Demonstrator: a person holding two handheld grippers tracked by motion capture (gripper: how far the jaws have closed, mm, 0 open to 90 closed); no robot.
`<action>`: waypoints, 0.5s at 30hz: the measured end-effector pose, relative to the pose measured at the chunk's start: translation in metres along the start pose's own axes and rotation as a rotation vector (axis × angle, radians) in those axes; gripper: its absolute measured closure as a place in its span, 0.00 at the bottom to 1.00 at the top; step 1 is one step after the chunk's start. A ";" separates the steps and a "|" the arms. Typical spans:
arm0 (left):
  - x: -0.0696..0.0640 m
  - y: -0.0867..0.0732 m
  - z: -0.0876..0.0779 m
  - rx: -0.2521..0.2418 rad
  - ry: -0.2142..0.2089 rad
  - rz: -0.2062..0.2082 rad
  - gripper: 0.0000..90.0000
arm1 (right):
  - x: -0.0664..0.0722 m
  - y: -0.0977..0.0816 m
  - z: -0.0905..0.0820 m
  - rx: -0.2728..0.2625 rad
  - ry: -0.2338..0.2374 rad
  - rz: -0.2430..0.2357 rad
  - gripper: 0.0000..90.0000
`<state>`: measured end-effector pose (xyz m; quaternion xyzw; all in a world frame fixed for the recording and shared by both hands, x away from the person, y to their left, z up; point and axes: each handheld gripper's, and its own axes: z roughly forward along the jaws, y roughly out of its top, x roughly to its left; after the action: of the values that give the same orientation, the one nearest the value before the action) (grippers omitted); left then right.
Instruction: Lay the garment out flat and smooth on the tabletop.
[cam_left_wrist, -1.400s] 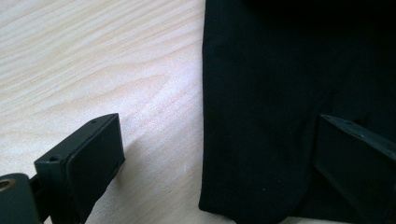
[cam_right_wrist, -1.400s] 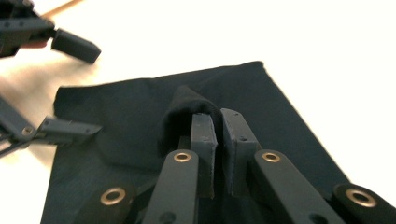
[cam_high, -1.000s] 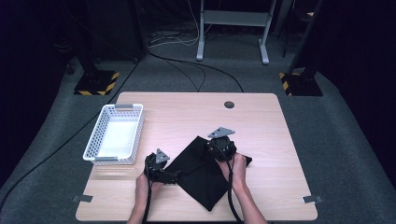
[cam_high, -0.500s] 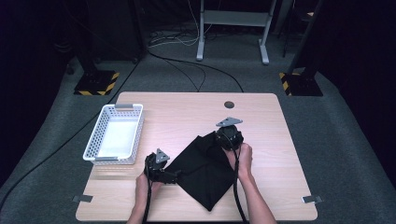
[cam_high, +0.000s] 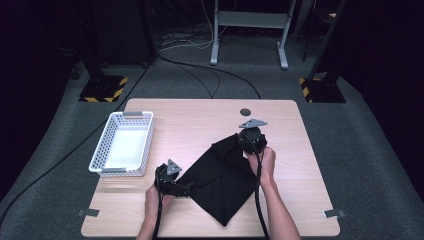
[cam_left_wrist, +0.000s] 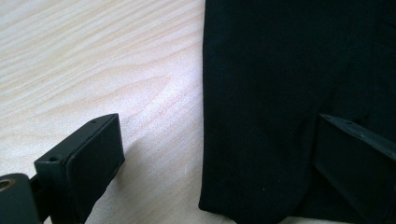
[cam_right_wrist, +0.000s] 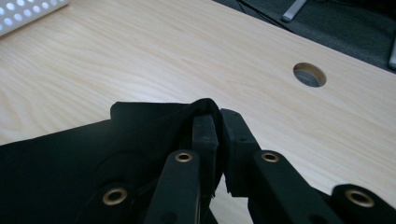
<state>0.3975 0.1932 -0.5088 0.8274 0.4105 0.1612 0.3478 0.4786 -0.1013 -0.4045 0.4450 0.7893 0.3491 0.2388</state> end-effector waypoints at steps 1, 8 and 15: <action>0.000 0.000 0.000 0.000 0.000 0.000 0.03 | -0.001 0.001 0.000 -0.003 -0.006 -0.003 0.94; 0.000 0.000 0.000 0.001 -0.001 -0.001 0.03 | -0.012 0.011 0.004 -0.007 -0.049 -0.012 0.94; 0.000 0.000 0.000 0.000 0.000 0.000 0.03 | -0.024 0.017 0.008 0.002 -0.082 -0.015 0.94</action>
<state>0.3975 0.1932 -0.5088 0.8274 0.4106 0.1614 0.3476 0.5054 -0.1130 -0.3951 0.4533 0.7826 0.3279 0.2729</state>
